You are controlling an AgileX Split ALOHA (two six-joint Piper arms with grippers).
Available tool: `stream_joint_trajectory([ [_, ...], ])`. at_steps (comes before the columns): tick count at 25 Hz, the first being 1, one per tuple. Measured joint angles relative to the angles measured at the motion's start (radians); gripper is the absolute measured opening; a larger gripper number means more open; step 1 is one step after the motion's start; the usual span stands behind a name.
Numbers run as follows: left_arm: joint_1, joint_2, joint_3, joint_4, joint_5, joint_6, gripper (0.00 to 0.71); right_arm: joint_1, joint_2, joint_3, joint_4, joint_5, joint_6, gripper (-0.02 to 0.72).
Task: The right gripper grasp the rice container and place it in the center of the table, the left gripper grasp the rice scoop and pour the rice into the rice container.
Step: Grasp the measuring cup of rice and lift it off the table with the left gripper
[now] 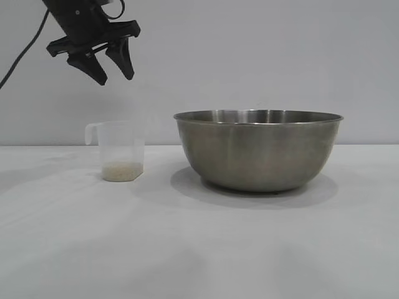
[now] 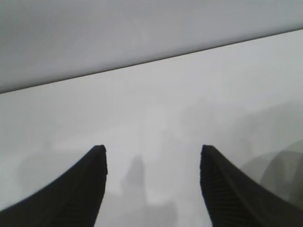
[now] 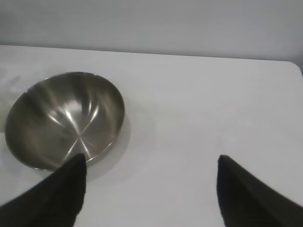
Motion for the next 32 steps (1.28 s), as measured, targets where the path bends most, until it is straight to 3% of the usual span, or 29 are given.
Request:
stream_joint_trajectory([
  [11, 0.0, 0.0, 0.0, 0.0, 0.0, 0.0, 0.382, 0.0, -0.362, 0.149, -0.023, 0.167, -0.022, 0.436],
  [13, 0.0, 0.0, 0.0, 0.0, 0.0, 0.0, 0.382, 0.0, -0.406, 0.176, -0.023, 0.172, -0.022, 0.55],
  [15, 0.0, 0.0, 0.0, 0.0, 0.0, 0.0, 0.382, 0.0, -0.42, 0.198, -0.027, 0.18, -0.022, 0.606],
  [32, 0.0, 0.0, 0.0, 0.007, 0.0, 0.007, 0.382, 0.0, -0.42, 0.227, -0.029, 0.205, -0.028, 0.593],
])
